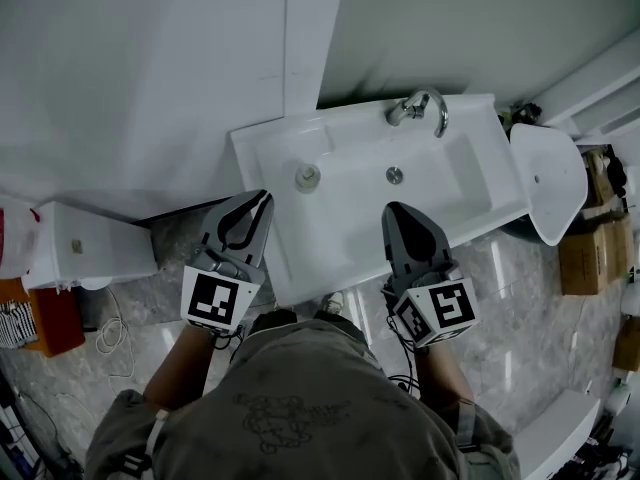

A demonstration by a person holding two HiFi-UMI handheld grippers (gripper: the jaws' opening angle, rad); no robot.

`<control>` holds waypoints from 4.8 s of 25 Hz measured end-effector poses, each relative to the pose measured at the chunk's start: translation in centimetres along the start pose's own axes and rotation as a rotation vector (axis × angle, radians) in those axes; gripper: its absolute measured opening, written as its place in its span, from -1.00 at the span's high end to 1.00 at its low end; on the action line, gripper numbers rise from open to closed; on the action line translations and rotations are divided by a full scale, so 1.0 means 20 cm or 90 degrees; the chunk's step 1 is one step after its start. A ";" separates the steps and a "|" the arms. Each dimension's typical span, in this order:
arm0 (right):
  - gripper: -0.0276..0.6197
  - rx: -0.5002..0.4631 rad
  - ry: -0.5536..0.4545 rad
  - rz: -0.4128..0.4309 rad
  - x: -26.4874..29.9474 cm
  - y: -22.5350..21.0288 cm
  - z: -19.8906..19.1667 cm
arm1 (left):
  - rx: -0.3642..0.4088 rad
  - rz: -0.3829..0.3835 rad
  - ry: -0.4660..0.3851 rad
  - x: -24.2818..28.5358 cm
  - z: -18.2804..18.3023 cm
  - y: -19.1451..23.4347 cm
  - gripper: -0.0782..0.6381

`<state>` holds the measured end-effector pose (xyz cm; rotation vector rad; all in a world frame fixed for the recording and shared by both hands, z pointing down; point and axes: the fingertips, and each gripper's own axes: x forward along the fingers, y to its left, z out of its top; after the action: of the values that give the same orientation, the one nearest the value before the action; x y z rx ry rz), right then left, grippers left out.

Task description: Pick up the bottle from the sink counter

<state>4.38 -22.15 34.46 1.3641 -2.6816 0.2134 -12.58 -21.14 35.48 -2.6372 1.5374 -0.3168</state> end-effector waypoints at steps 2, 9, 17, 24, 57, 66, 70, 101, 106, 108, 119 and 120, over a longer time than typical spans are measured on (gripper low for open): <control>0.82 0.001 0.001 0.011 0.01 -0.03 -0.01 | -0.013 0.014 0.003 0.01 0.01 -0.01 0.73; 0.82 0.002 0.006 0.041 0.07 -0.09 -0.03 | -0.025 0.038 0.001 0.11 0.04 -0.04 0.50; 0.82 -0.006 0.002 0.053 0.17 -0.18 0.00 | 0.026 -0.004 0.005 0.36 0.00 -0.09 0.09; 0.82 -0.002 0.007 0.063 0.30 -0.22 -0.03 | 0.012 0.012 0.027 0.56 -0.15 -0.06 -0.13; 0.82 0.069 0.141 0.048 0.77 -0.39 -0.76 | -0.066 -0.057 0.223 1.15 -1.32 -0.14 -0.18; 0.82 0.090 0.160 0.039 0.79 -0.39 -0.91 | -0.111 -0.059 0.212 1.19 -1.45 -0.17 -0.19; 0.82 0.094 0.170 0.035 0.78 -0.40 -0.96 | -0.114 -0.063 0.221 1.20 -1.49 -0.18 -0.19; 0.82 0.046 0.084 0.047 0.54 -0.40 -0.49 | -0.118 -0.018 0.190 0.87 -0.89 -0.05 -0.18; 0.82 0.020 0.052 0.057 0.44 -0.42 -0.30 | -0.111 -0.002 0.156 0.79 -0.62 -0.05 -0.18; 0.82 0.010 0.039 0.062 0.39 -0.43 -0.24 | -0.104 0.001 0.142 0.76 -0.51 -0.05 -0.18; 0.82 -0.066 -0.032 0.103 0.02 -0.40 0.16 | -0.048 0.017 0.066 0.48 0.04 -0.16 -0.18; 0.82 -0.074 -0.037 0.106 -0.01 -0.39 0.19 | -0.042 0.021 0.061 0.45 0.07 -0.17 -0.18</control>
<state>10.68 -27.26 31.21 1.1334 -2.8081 0.0336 -5.01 -27.31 35.87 -2.6799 1.6447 -0.4027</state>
